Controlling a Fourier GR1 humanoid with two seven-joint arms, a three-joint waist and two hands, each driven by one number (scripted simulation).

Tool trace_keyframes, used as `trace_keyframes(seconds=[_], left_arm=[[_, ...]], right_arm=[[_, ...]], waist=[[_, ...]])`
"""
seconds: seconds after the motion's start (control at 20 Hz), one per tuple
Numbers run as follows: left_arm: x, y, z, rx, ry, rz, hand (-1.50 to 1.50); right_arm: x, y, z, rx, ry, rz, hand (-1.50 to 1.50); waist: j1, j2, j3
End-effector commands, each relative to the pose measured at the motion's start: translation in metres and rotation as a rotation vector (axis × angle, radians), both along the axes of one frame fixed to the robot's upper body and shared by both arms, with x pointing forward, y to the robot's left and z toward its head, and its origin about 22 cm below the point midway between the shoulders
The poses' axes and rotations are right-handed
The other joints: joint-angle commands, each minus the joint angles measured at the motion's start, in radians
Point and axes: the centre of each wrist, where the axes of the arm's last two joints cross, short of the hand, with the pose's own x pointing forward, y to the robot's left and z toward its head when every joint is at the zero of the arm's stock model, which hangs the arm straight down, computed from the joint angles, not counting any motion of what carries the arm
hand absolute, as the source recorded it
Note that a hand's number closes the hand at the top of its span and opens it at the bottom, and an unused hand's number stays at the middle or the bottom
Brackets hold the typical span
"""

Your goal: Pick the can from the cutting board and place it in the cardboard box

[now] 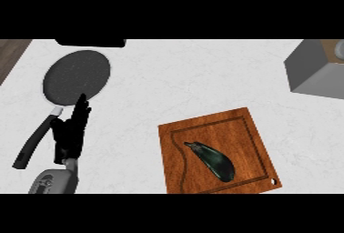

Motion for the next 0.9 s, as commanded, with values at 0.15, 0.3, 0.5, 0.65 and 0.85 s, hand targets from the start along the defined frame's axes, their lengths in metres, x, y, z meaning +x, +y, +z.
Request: trace_keyframes(seconds=[0.15,0.3,0.5,0.65,0.85], left_arm=[[0.004,-0.015,0.007,0.003,-0.012,-0.023,0.0],[-0.009,-0.006,-0.005,0.018,-0.019,-0.025,0.0],[0.003,-0.007,0.005,-0.007,-0.009,-0.01,0.0],[0.006,0.002,0.008,0.004,-0.011,-0.021,0.0],[-0.003,-0.003,0.003,0.017,-0.006,-0.028,0.0]], right_arm=[[0.044,0.017,-0.038,-0.111,-0.017,-0.06,1.5],[0.051,0.014,-0.055,0.012,0.099,-0.105,1.5],[0.05,0.004,-0.068,0.155,0.169,-0.069,-1.5],[0.05,0.006,-0.084,0.229,0.144,-0.022,-1.5],[0.05,-0.003,-0.066,0.407,0.091,0.112,-1.5]], waist=[[0.019,0.007,0.002],[0.023,0.008,0.002],[0.02,0.011,0.003],[0.029,0.018,0.005],[0.019,0.012,0.005]])
